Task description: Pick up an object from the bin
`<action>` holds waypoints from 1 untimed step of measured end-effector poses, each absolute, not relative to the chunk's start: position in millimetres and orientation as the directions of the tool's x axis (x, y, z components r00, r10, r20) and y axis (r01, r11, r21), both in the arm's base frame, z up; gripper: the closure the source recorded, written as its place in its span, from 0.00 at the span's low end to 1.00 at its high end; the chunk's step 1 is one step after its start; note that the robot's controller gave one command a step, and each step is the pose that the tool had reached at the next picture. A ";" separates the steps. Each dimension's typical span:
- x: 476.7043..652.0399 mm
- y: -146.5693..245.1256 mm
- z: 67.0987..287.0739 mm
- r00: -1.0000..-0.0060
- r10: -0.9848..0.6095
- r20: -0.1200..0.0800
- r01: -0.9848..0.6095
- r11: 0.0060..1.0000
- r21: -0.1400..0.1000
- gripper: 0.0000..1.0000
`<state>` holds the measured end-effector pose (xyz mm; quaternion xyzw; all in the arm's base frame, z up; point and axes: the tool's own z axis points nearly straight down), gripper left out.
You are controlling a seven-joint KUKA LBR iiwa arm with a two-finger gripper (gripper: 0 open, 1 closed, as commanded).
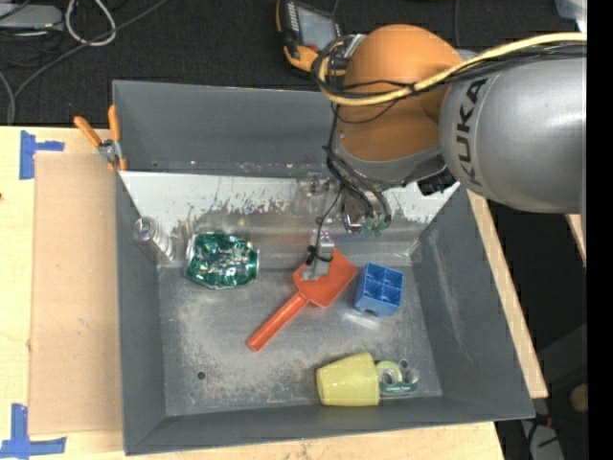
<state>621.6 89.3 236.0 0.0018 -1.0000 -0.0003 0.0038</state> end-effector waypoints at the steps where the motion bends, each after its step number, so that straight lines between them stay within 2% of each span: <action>1: 622.6 88.6 241.3 -1.000 -0.001 0.000 -0.001 1.000 0.001 0.00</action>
Offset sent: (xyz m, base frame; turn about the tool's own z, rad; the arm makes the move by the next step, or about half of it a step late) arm -0.0161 -0.0445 -0.1660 -0.3897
